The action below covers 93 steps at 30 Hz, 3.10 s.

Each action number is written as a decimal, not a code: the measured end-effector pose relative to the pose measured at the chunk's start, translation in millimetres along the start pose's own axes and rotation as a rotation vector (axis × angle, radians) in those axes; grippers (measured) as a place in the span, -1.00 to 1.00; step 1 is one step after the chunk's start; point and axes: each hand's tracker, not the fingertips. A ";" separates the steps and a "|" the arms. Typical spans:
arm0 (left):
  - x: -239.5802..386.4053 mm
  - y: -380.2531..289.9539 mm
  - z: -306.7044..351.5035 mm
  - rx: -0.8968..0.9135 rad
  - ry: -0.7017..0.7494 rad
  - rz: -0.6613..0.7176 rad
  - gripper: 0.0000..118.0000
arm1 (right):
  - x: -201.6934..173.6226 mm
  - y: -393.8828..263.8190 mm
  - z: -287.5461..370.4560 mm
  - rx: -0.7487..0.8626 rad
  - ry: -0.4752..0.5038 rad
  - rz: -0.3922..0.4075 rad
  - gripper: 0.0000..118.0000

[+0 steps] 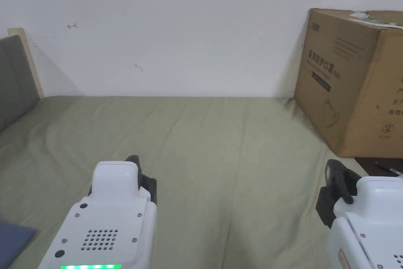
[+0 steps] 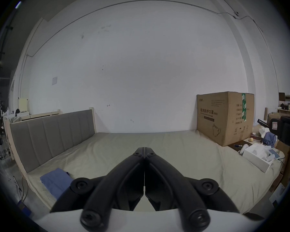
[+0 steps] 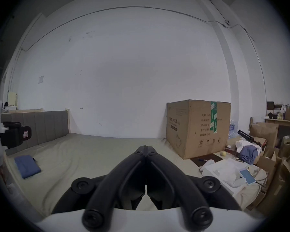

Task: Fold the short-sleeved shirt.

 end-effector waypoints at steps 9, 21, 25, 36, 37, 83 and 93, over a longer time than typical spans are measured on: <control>-1.8 7.8 1.6 0.016 -0.026 -0.025 -1.00 | 6.4 4.4 -6.7 -0.035 0.001 0.004 -1.00; -9.4 12.8 -1.2 -0.012 -0.087 0.025 0.72 | 3.5 11.2 -6.5 -0.027 -0.011 -0.014 -0.33; -8.9 9.1 4.7 0.023 -0.083 0.017 1.00 | 7.2 8.7 -8.2 -0.040 -0.045 -0.043 0.99; -18.9 14.8 -4.3 -0.005 -0.092 0.069 1.00 | 3.7 11.0 -8.7 -0.060 -0.041 -0.004 1.00; -19.1 14.8 -4.4 -0.007 -0.093 0.069 1.00 | 3.6 7.5 -10.9 -0.067 -0.038 -0.002 1.00; -23.3 29.7 -28.3 -0.085 -0.009 0.100 0.99 | -13.8 2.0 -24.8 -0.135 -0.014 0.024 1.00; -14.9 28.7 -29.4 -0.113 -0.012 0.069 0.99 | -15.6 -0.5 -26.5 -0.145 -0.007 0.037 1.00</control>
